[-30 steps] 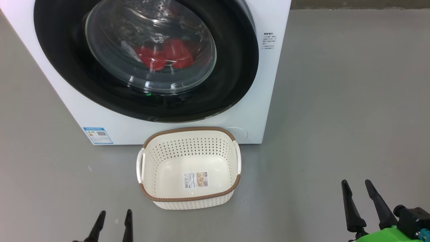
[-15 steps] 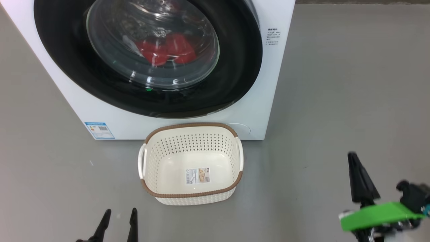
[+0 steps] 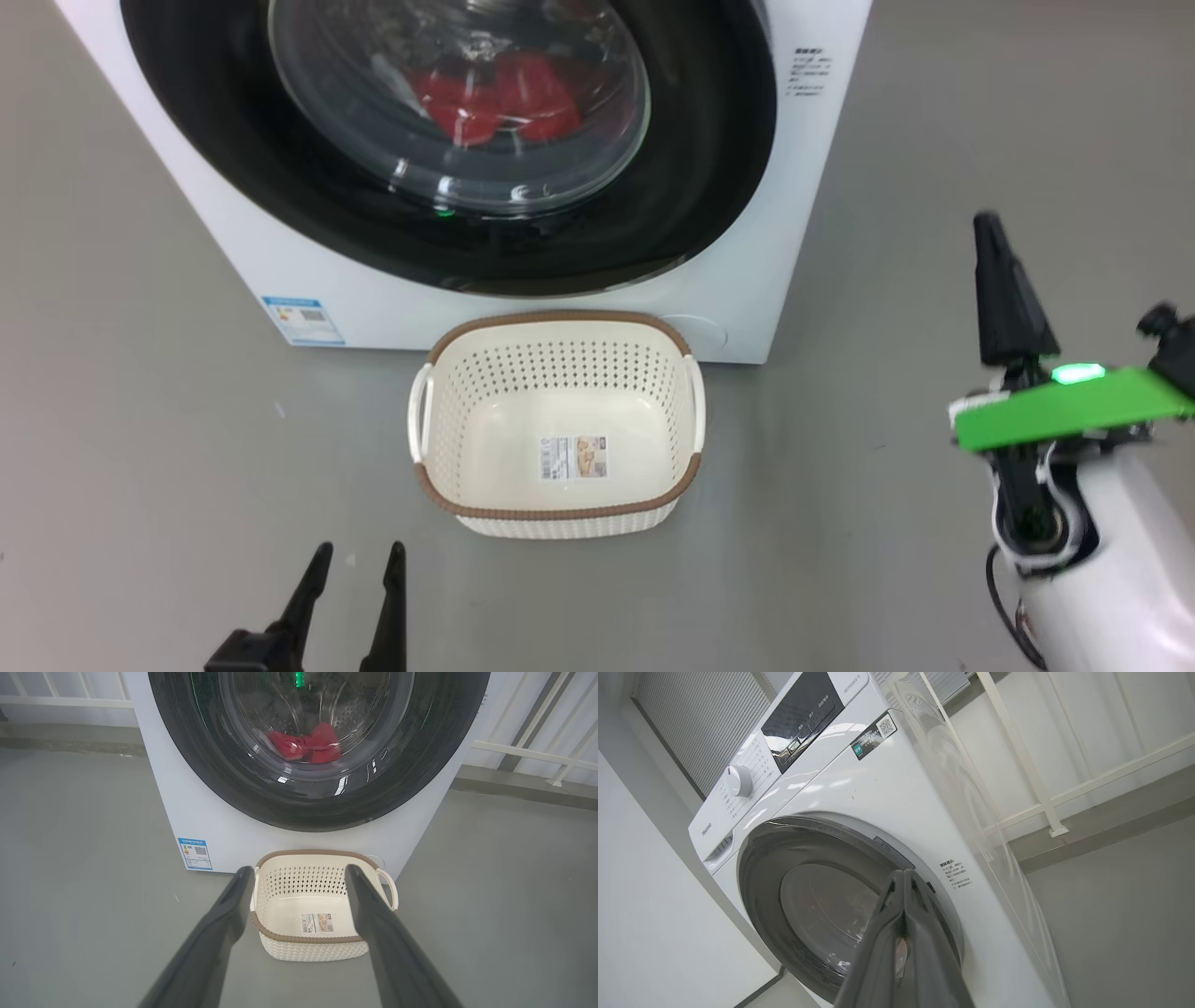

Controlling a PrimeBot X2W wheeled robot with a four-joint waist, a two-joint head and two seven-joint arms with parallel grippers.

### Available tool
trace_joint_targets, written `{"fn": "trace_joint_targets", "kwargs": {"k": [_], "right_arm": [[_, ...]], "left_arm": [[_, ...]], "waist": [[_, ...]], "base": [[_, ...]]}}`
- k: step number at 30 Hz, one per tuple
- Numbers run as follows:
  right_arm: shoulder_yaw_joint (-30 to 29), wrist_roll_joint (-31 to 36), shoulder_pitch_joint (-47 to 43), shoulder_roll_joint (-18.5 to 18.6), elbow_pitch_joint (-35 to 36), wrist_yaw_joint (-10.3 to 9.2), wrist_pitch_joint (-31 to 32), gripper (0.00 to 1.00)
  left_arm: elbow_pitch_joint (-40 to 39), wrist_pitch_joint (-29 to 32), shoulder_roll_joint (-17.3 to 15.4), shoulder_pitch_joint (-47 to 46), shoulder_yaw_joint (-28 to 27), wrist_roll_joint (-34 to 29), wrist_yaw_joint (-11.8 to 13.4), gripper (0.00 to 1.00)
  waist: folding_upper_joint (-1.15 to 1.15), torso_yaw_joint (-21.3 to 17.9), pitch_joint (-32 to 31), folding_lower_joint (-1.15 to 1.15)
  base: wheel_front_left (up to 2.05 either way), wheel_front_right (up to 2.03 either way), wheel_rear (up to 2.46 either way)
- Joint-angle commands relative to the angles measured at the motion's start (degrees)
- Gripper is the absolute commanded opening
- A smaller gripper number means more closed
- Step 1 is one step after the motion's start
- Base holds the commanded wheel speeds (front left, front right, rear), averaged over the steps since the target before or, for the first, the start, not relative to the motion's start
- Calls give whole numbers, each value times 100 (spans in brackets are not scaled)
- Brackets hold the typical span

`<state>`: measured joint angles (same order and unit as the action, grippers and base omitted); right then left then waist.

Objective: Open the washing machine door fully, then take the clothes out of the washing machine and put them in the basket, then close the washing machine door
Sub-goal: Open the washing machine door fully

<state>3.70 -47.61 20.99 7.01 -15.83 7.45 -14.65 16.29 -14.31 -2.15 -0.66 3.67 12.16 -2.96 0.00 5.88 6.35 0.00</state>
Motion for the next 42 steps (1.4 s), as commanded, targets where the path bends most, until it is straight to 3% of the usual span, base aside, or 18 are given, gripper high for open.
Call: {"fn": "trace_joint_targets", "kwargs": {"k": [1, 14, 26, 42], "right_arm": [[166, -163, 269, 68, 96, 3, -35, 0], [614, -1928, 1822, 687, -347, 3, 369, 0], [845, -3156, 3157, 1088, -973, 3, 1451, 0], [1038, -4038, 4305, 1385, -2109, 3, 3281, 0]], "left_arm": [[-155, -69, -73, -213, -149, 32, 41, 100], [-174, -69, -73, -568, 92, 143, 24, 100], [-144, -69, -73, -890, 304, 243, 20, 100], [-136, -69, -73, -1153, 451, 383, 55, 100]], "waist": [[0, 98, 103, 0], [0, 400, 610, 0], [0, 644, 1052, 0], [0, 830, 1482, 0]], "base": [[0, 0, 0], [0, 0, 0], [0, 0, 0], [0, 0, 0]]}}
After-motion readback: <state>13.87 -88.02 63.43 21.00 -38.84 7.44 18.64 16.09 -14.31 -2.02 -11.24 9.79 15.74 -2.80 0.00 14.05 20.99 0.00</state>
